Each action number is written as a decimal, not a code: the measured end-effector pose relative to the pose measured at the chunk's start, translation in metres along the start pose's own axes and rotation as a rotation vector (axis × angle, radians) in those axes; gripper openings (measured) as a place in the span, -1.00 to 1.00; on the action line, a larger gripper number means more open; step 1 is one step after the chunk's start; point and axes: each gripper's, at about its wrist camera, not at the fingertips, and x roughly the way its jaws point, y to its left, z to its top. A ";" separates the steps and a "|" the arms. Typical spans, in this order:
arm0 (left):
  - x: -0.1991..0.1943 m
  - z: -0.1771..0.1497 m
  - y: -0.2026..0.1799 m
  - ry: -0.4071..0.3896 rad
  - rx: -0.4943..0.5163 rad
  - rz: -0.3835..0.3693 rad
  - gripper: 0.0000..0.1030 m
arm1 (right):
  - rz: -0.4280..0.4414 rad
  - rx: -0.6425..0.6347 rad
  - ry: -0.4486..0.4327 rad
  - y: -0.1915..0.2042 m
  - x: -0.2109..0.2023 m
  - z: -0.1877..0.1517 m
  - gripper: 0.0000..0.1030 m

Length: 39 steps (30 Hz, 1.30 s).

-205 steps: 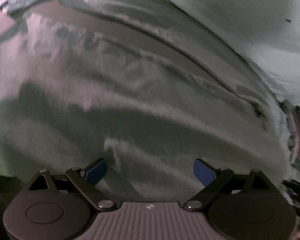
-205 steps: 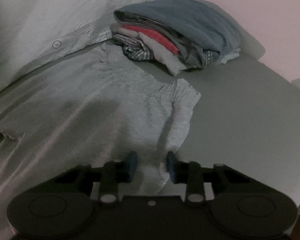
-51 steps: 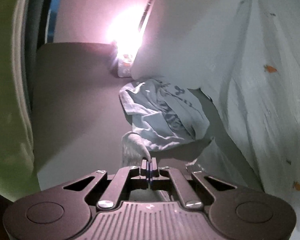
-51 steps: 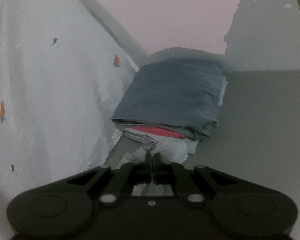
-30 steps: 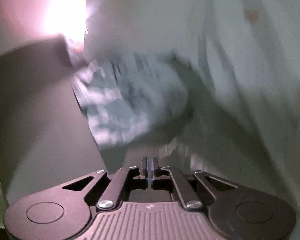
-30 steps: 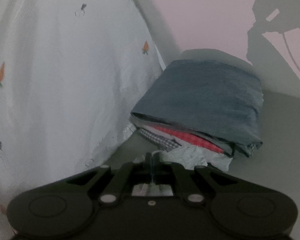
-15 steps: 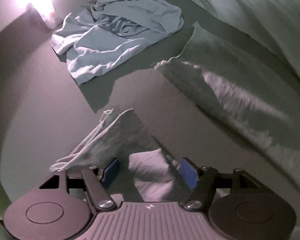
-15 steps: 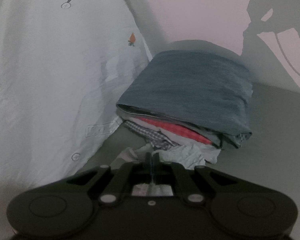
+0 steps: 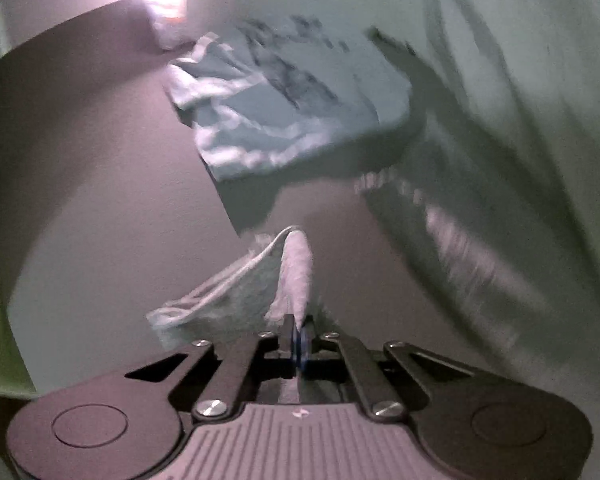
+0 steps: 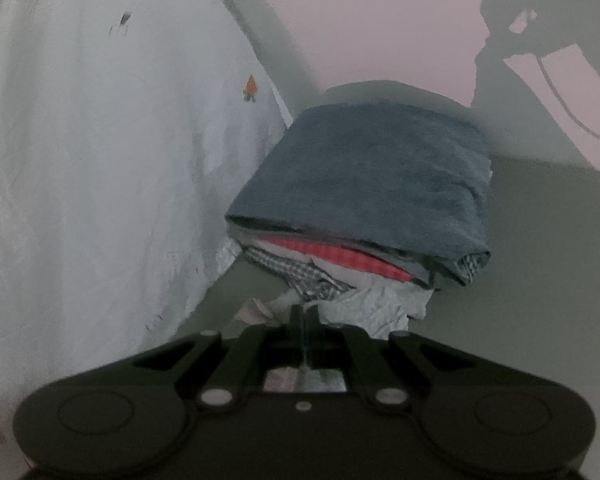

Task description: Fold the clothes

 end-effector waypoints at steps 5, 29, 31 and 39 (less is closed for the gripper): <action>-0.030 0.030 0.003 -0.090 -0.133 -0.069 -0.98 | 0.035 0.063 -0.022 0.002 -0.004 0.014 -0.99; 0.130 0.145 -0.227 -0.066 0.223 -0.122 0.29 | -0.079 -0.381 0.067 0.190 0.183 -0.012 0.34; 0.121 0.126 -0.222 -0.082 0.286 -0.123 0.52 | -0.089 -0.528 0.047 0.194 0.159 -0.039 0.57; 0.087 0.025 -0.182 -0.054 0.529 -0.084 0.72 | -0.049 -1.042 0.151 0.184 0.046 -0.202 0.75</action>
